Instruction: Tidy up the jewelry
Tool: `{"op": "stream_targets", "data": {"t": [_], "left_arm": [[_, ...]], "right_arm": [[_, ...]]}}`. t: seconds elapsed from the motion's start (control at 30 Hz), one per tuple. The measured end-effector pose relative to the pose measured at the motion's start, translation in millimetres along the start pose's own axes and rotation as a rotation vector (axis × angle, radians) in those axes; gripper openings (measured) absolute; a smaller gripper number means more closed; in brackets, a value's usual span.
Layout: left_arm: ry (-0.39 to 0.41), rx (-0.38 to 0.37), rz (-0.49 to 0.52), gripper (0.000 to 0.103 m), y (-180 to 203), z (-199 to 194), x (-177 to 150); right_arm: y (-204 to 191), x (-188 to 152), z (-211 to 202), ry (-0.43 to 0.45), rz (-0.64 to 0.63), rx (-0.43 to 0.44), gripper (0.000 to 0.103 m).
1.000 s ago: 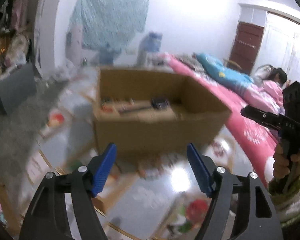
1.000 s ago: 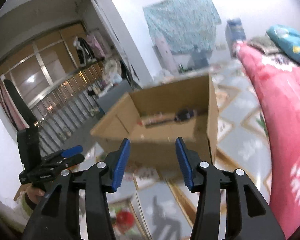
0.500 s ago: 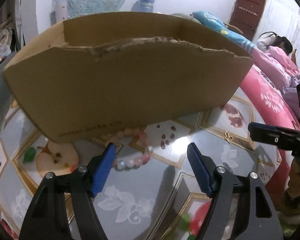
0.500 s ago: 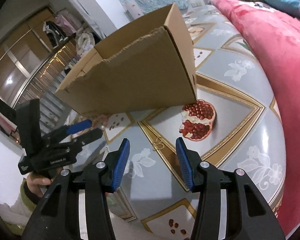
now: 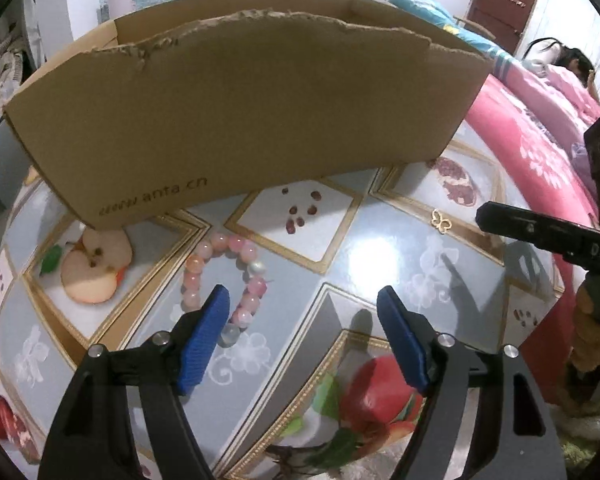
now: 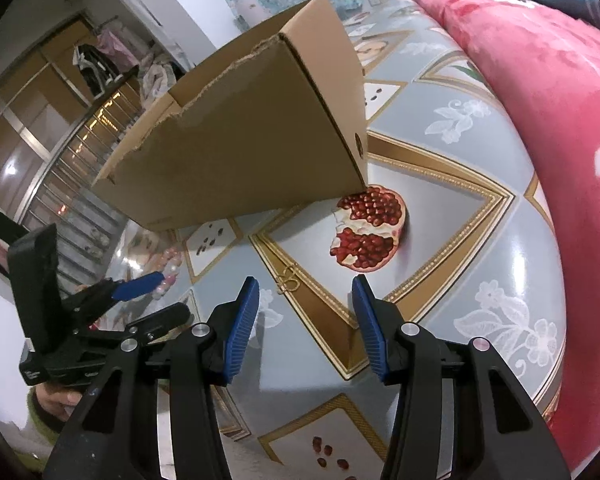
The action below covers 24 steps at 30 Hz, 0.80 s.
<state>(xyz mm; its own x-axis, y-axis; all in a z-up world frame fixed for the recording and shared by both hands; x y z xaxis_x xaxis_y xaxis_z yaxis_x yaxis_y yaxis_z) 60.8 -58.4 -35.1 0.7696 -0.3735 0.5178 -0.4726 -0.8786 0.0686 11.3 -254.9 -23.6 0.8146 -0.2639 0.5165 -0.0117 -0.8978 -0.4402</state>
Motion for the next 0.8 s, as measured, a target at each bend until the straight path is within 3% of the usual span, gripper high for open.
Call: {"op": "stream_targets", "data": {"t": [0.2, 0.8], "left_arm": [[-0.025, 0.05, -0.001, 0.083, 12, 8, 5], [-0.036, 0.1, 0.006, 0.089, 31, 20, 12]], "right_arm": [[-3, 0, 2, -0.012, -0.024, -0.029, 0.06], [-3, 3, 5, -0.033, -0.014, -0.018, 0.064]]}}
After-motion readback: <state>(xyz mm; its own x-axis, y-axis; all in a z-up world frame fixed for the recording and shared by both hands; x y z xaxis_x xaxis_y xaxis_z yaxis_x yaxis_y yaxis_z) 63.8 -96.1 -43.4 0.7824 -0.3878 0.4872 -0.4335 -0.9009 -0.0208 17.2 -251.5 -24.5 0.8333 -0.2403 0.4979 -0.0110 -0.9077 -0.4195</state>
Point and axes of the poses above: each gripper's, at about its wrist camera, not at the fingertips, and z roughly the way its jaws point, y to its right, x to its top, the point moved 2 cm from there along z, roughly the way its jaws point, and after that the axes turned 2 degrees about z, right-handed, at the moved point
